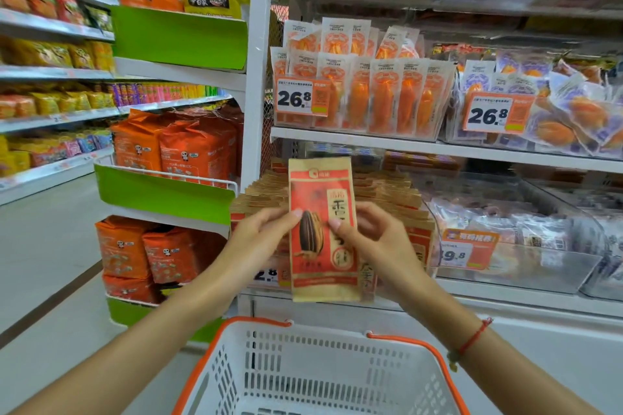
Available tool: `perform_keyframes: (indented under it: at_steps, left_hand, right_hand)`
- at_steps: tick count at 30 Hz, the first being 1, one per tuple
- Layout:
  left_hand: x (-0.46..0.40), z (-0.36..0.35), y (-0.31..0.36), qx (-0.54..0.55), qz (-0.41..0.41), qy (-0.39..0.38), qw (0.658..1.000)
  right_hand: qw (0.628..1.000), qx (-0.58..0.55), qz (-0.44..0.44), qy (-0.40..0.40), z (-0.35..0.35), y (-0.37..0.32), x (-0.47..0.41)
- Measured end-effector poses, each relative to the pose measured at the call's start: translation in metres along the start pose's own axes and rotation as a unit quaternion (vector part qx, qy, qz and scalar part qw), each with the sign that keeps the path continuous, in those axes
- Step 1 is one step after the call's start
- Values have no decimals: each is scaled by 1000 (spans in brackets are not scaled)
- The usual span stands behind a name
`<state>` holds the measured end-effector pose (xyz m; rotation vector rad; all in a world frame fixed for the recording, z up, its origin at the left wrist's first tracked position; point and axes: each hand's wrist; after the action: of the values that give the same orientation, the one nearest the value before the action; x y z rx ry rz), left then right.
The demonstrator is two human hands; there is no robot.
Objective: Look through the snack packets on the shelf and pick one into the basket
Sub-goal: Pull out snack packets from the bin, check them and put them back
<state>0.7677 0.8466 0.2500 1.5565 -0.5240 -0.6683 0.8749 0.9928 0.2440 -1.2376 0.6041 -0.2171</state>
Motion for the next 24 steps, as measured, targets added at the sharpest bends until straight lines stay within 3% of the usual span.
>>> perform_keyframes:
  at_steps: [7,13,18,24]
  left_hand:
    - [0,11,-34,-70,60,-51,994]
    - [-9,0,-46,-79,65,-54,993]
    - [-12,-1,-51,-38,77,-66,994]
    - [-15,4,-55,-55,97,-73,991]
  right_hand:
    - [994,23,-106,-31,-3,27,11]
    - [993,71,-87,34,-6,45,10]
    - [995,88,-33,36,-3,52,7]
    - [992,88,-77,37,-3,54,4]
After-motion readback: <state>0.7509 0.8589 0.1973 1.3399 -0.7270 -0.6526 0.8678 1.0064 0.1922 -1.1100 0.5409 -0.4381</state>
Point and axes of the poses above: each hand's wrist, its own x-axis away from the middle knuckle, its own z-axis out of the back of the hand, y = z × x, and after that the axes turned 7 degrees about x, right-handed
